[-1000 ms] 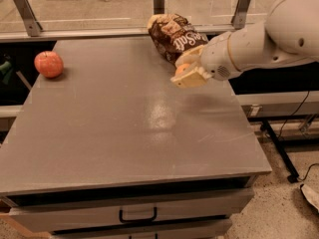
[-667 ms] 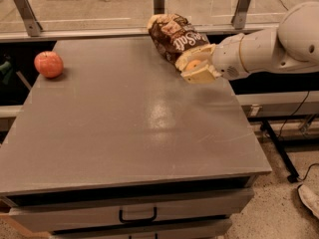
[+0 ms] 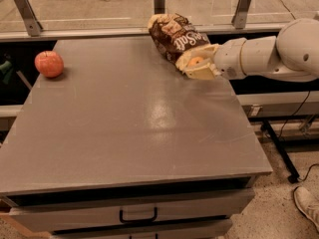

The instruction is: Move orange near brown chip bag

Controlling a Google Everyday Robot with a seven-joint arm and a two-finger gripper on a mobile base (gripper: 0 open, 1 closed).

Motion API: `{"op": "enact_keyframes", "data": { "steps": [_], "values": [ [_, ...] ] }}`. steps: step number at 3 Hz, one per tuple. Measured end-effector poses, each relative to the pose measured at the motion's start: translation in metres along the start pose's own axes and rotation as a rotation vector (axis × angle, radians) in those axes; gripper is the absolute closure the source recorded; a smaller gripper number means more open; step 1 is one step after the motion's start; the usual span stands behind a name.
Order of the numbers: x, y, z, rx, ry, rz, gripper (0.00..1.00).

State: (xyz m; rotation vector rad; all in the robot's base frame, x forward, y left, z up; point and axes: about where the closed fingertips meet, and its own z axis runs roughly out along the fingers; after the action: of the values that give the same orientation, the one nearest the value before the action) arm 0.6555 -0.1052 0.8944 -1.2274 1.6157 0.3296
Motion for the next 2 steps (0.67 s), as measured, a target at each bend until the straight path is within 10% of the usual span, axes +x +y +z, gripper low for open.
{"op": "enact_keyframes", "data": {
  "steps": [2],
  "values": [
    [-0.0023, -0.0166, 0.0019, 0.084, -0.081, 0.030, 0.35]
  ]
}}
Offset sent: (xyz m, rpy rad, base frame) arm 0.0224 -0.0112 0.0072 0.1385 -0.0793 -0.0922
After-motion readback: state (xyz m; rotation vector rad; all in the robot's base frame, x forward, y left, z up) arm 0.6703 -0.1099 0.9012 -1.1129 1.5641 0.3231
